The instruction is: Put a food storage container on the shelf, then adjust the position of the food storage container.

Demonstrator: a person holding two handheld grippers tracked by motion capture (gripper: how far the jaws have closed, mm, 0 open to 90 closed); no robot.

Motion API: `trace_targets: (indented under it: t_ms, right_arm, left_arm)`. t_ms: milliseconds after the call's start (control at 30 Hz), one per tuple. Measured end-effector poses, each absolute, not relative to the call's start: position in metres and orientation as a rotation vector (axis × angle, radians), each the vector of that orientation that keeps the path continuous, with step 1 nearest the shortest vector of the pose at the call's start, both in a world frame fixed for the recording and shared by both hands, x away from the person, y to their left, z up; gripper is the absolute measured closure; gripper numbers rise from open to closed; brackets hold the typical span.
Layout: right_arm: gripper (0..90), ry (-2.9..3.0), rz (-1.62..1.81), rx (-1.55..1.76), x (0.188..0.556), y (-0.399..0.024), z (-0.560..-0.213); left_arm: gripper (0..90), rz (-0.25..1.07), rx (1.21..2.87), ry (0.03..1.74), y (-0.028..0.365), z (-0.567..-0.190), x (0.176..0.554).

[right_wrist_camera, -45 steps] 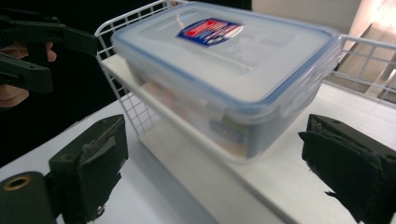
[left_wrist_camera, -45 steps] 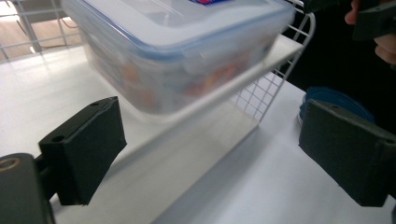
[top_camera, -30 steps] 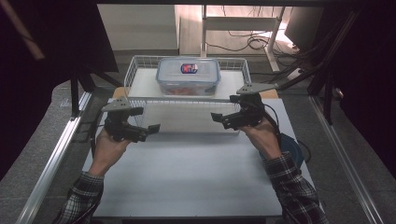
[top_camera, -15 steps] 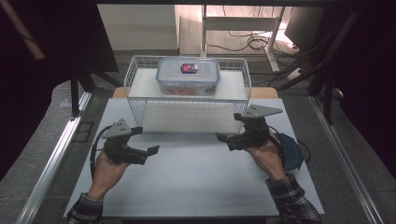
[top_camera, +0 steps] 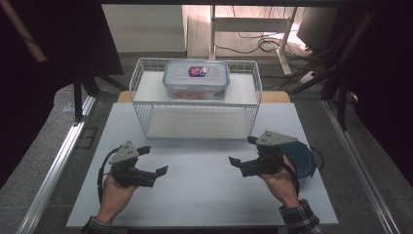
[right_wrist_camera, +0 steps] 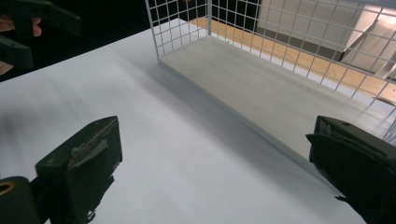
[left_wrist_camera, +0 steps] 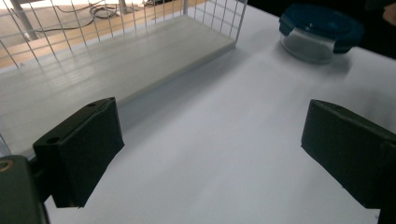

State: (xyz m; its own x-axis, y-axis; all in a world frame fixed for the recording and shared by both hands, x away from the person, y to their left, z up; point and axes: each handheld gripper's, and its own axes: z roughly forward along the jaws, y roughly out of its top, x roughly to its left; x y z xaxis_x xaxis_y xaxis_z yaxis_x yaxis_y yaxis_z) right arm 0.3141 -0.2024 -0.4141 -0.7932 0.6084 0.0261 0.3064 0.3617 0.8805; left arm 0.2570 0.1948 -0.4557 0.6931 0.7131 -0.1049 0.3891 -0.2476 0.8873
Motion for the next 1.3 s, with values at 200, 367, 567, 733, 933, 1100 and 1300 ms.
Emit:
trace_targets:
  t_ms: [200,367,567,733,933,1100,1300]
  right_arm:
    - [2.4,2.338,1.420,0.861,0.304,-0.206,-0.431]
    - [2.6,2.341,1.430,0.885,0.295,-0.210,-0.446]
    - [2.5,2.373,1.379,0.909,0.290,-0.211,-0.467]
    - [2.3,2.403,1.344,0.920,0.290,-0.212,-0.477]
    - [0.8,2.376,1.331,0.960,0.291,-0.213,-0.473]
    - [0.0,2.351,1.299,1.012,0.293,-0.217,-0.469]
    - [4.7,2.325,1.238,1.055,0.297,-0.230,-0.462]
  left_arm:
    - [4.5,0.400,1.912,0.866,0.187,-0.476,0.248]
    - [5.1,0.428,1.911,0.879,0.185,-0.492,0.240]
    - [5.3,0.424,1.949,0.911,0.187,-0.507,0.236]
    - [5.3,0.423,1.931,0.936,0.192,-0.509,0.236]
    - [5.4,0.411,1.936,0.940,0.191,-0.511,0.237]
    - [5.4,0.407,1.947,0.937,0.190,-0.513,0.238]
    - [5.4,0.396,1.946,0.943,0.191,-0.514,0.239]
